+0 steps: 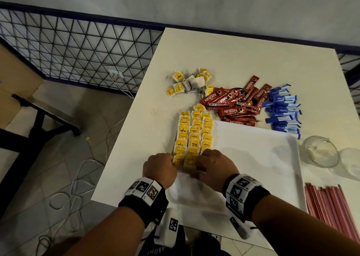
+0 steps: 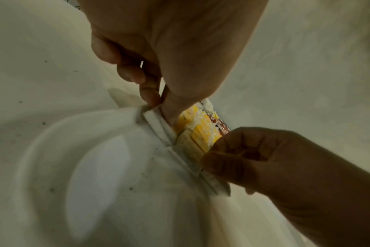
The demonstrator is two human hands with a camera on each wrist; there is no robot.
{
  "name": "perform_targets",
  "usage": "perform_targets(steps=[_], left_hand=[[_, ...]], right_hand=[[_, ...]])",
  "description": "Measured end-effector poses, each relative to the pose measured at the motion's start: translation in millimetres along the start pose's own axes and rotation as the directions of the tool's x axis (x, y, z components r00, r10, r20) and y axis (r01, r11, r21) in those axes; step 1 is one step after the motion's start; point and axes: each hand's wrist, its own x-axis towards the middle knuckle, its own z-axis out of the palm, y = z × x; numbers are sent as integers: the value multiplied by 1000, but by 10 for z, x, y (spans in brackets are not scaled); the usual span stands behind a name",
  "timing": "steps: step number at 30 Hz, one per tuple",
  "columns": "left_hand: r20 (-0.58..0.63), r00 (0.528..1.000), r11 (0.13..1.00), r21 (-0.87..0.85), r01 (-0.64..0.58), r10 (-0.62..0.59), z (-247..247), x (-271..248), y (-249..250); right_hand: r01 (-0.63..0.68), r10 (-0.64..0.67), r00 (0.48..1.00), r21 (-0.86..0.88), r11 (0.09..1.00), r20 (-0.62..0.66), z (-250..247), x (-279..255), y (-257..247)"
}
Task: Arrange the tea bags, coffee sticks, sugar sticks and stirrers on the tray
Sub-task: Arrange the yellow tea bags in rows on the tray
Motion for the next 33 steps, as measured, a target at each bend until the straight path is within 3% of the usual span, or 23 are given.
perform_targets(steps=[5, 8, 10, 13, 16, 18, 30, 33], left_hand=[[-60, 996, 978, -199, 59, -73, -1, -24, -33], [-78, 995, 970, -242, 35, -56, -33, -44, -19], [-119, 993, 966, -256, -28, -2, -43, -65, -36], [-259, 943, 952, -168, -255, 207, 29, -102, -92], [-193, 887, 900, -39, -435, 420, 136, -84, -108], [-153, 864, 876, 18, -483, 480, 151, -62, -105], [-79, 849, 850, 123, -513, 523, 113, 4, -16], [-132, 823, 834, 97, -543, 552, -84, 57, 53]], right_hand=[[57, -57, 998, -46, 997, 8, 62, 84, -15], [68, -68, 998, -49, 996, 1, 69, 93, 8], [55, -55, 998, -52, 997, 4, 51, 86, -6], [29, -30, 999, -46, 999, -13, 63, 77, -23], [33, -34, 999, -34, 999, -36, 72, 64, -41], [39, -40, 998, -16, 999, -56, 55, 35, -27], [65, -64, 997, 20, 998, -45, 70, 45, 91], [62, -58, 994, 45, 997, -93, -89, -48, 63]])
